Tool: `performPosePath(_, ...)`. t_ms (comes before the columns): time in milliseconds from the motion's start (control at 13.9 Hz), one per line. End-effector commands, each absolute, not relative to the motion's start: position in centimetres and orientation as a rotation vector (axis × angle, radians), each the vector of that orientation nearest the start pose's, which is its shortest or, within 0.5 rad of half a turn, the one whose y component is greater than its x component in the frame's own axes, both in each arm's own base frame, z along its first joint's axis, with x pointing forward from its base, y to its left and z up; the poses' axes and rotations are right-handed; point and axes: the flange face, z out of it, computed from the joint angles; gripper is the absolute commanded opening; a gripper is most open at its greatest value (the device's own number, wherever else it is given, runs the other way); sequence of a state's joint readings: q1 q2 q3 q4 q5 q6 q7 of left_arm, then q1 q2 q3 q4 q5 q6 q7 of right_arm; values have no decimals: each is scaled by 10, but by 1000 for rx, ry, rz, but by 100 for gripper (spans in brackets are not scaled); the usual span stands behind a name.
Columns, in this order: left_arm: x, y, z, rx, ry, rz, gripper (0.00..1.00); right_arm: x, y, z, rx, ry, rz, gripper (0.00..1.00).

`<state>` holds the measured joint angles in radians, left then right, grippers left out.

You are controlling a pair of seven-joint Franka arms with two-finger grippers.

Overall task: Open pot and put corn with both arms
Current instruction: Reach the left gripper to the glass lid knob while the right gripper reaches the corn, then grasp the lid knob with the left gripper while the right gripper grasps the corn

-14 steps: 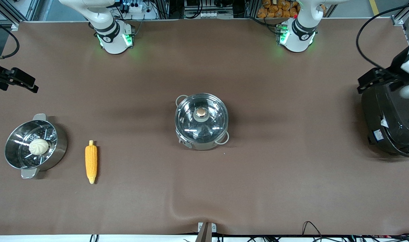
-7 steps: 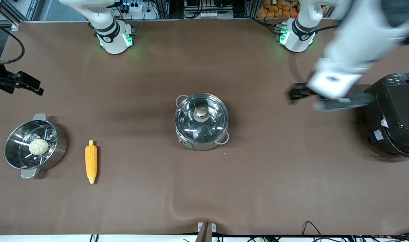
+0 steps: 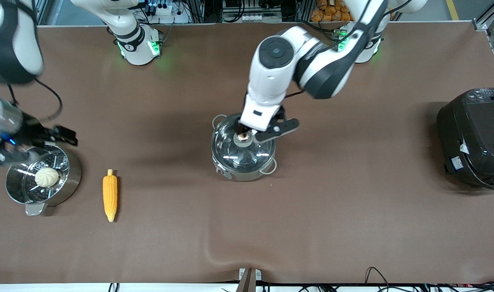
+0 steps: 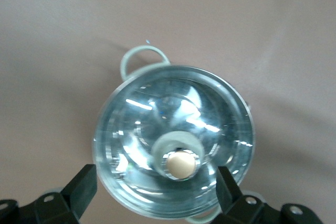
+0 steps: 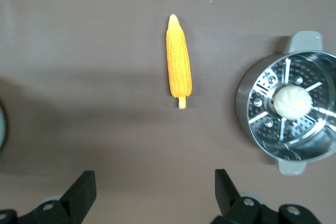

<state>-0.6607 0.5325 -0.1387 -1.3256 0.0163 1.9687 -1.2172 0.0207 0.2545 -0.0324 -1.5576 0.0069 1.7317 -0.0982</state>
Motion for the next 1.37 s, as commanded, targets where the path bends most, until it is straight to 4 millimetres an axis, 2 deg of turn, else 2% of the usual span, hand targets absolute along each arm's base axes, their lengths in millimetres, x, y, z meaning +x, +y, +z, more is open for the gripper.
performPosePath(0,518,-523,428,-3181,-781,-66,100,657,-11,418,-3125,-163,225,100)
performPosePath(144,511,-535,402,-3135,-853,-53,100,669,-16,372,-3128,-156,246,100)
performPosePath(288,505,-544,387,-3125,-851,-51,100,683,-17,333,-3151,-196,200,100)
performPosePath(432,505,-546,373,-3110,-847,-35,100,691,-17,304,-3153,-264,173,100)
performPosePath(504,505,-546,365,-3098,-856,-26,96,695,-17,289,-3155,-296,164,100)
performPosePath(648,504,-547,363,-3097,-854,-22,87,703,-24,257,-3150,-381,131,100)
performPosePath(864,504,-547,353,-3085,-852,-9,85,711,-39,212,-3152,-437,39,100)
performPosePath(1080,503,-547,352,-3085,-855,-2,72,710,-37,195,-3148,-425,49,100)
performPosePath(1152,503,-547,351,-3084,-852,-1,66,711,-37,194,-3148,-421,47,100)
performPosePath(1296,504,-547,344,-3076,-853,7,51,712,-37,193,-3148,-415,41,100)
